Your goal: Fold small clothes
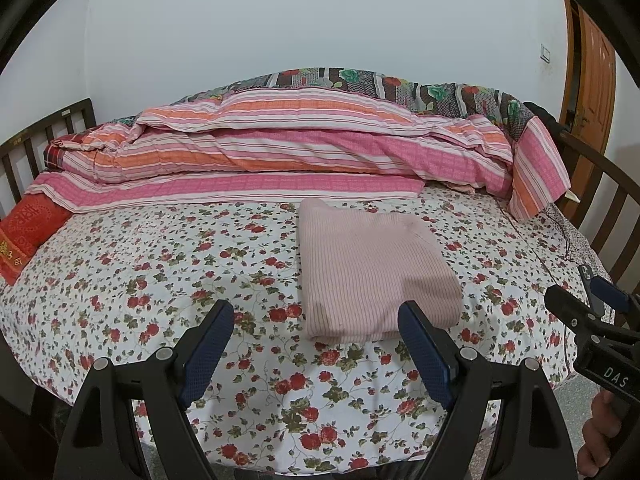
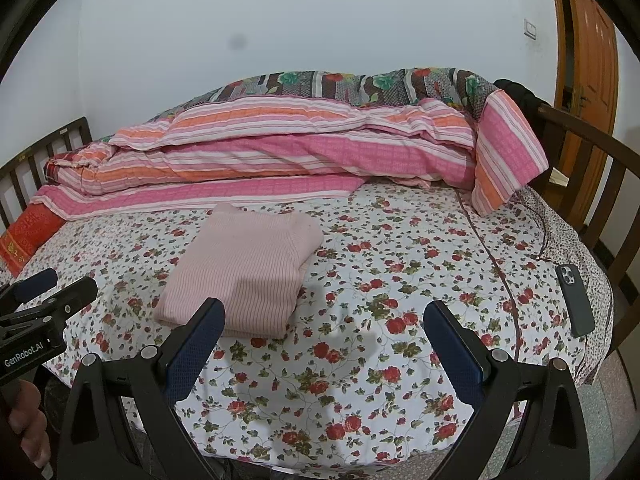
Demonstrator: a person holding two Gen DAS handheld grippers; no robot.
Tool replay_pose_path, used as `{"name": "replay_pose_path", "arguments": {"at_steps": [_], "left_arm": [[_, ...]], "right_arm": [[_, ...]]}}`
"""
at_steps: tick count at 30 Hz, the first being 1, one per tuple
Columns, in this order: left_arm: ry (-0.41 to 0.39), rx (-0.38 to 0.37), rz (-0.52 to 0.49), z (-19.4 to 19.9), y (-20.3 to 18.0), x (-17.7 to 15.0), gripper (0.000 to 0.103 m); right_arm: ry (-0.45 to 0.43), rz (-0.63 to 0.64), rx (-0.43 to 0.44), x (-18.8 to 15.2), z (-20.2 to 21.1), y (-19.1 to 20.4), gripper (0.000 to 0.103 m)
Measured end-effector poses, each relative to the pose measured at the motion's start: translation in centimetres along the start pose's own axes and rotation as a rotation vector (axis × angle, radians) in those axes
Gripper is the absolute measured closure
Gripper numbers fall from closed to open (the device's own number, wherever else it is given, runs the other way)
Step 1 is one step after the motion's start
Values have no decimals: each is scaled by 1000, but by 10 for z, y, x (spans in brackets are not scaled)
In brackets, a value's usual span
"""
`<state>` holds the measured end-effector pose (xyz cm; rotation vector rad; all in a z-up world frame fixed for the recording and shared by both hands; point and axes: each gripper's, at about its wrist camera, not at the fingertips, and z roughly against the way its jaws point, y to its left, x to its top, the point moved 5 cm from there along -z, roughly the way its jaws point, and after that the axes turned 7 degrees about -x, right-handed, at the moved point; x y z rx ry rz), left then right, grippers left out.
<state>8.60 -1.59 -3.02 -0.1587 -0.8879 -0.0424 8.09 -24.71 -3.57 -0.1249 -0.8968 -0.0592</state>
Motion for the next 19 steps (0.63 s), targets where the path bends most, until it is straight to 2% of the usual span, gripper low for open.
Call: {"name": "replay_pose_path", "arguments": {"at_steps": [19], "left_arm": [[2,-4,-5,-1,1,1,20]], "right_arm": [[1,-1,2,0,0,-1,5]]}}
